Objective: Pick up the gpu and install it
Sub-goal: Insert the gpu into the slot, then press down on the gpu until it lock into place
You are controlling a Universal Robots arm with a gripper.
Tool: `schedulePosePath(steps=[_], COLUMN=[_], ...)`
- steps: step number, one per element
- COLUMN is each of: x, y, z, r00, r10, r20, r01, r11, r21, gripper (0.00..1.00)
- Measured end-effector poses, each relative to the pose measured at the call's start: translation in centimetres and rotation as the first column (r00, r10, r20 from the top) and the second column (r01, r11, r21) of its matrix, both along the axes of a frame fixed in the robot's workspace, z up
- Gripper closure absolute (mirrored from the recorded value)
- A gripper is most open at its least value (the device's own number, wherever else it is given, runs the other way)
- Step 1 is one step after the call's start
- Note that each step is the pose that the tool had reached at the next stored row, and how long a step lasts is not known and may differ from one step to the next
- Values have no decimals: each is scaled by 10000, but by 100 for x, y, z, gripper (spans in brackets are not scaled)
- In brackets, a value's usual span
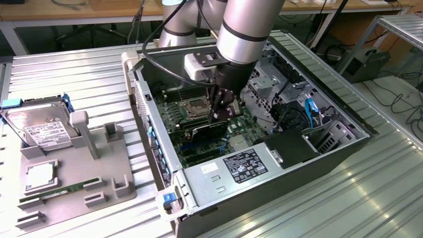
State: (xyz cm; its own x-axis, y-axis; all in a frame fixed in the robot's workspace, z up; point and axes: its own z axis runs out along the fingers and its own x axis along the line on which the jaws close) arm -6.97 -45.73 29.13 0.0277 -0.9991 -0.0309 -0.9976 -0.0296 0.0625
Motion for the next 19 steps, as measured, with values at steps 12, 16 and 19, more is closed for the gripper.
schedulePosePath(steps=[12,16,19], x=[-320,-392,-437], y=[49,49,46], z=[-49,-69,-107], r00=[10000,10000,10000], r10=[0,0,0], r20=[0,1,0], r01=[0,0,0], r11=[10000,10000,10000], r21=[-1,1,1], gripper=[89,89,89])
